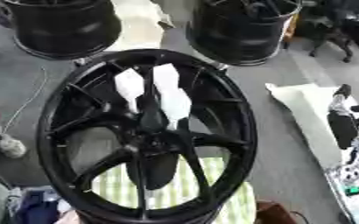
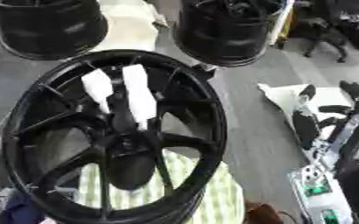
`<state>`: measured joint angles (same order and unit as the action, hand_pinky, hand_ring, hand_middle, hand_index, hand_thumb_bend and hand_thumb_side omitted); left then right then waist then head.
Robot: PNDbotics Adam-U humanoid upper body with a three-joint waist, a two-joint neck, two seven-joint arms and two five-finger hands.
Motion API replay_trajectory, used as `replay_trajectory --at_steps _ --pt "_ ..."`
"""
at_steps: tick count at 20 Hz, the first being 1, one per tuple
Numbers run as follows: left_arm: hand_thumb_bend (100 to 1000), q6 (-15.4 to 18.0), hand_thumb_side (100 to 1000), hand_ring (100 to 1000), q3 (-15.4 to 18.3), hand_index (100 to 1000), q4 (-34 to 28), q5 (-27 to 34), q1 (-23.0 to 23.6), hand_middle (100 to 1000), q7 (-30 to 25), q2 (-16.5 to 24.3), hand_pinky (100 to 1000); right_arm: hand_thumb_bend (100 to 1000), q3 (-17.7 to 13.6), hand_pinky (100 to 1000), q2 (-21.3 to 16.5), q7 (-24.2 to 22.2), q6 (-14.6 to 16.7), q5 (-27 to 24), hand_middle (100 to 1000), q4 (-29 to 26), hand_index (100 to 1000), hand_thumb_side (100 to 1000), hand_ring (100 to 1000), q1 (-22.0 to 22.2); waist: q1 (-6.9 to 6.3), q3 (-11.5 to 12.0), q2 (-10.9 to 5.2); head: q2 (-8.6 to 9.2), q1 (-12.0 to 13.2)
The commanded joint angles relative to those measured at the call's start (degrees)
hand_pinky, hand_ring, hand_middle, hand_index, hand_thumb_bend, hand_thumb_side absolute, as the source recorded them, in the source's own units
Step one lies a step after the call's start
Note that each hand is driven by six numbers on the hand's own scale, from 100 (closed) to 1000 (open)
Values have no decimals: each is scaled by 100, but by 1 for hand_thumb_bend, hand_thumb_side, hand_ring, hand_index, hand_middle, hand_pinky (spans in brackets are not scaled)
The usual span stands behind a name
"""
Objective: Pull the pin out of the wheel hub.
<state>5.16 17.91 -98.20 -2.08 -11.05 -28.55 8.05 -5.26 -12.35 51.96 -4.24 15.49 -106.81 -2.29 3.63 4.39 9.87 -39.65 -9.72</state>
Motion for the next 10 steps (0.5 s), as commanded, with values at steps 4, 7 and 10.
replay_trajectory --at_steps 4,7,10 --pt "100 20 715 699 45 871 -82 29 -33 638 2 28 609 306 1 228 -84 1 39 49 816 -59 738 188 460 -46 -36 -15 -90 56 -22" --pt "100 24 715 699 46 871 -81 31 -34 638 2 30 608 306 3 228 -82 1 46 55 817 -60 737 188 460 -47 -41 -21 -89 50 -31" --pt "100 22 716 699 44 872 -78 32 -34 638 1 29 608 300 14 228 -90 1 51 53 819 -57 740 189 461 -44 -41 -21 -87 52 -39"
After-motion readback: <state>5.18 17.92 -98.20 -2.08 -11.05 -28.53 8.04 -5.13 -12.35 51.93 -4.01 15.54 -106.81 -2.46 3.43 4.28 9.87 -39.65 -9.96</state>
